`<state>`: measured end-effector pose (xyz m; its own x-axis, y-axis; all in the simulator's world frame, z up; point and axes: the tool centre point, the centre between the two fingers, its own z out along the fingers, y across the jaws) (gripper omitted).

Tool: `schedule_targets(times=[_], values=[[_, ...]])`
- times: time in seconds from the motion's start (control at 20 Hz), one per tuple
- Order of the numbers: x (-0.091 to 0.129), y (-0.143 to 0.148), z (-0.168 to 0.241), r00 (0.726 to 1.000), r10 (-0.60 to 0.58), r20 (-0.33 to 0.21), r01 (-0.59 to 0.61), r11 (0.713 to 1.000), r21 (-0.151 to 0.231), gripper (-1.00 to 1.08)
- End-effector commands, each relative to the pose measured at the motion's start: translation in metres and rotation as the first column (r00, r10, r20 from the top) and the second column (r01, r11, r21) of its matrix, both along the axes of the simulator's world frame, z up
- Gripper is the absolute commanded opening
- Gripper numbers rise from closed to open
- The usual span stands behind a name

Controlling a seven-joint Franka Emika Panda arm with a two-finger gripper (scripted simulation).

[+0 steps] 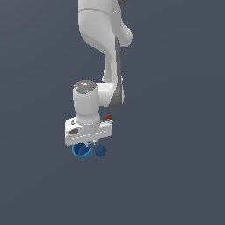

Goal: Pick up a designated object from a clutter of objects.

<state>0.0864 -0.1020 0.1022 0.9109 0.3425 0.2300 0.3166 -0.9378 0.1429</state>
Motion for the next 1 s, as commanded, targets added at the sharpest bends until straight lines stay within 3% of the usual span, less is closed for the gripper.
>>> schedule_targets(times=[0.0,0.95], values=[[-0.009,-0.001,0.014,1.000,0.000,0.004,0.000,1.000,-0.001,-1.00],[-0.106,-0.007,0.134,1.000,0.001,0.004,-0.001,1.000,-0.001,-1.00]])
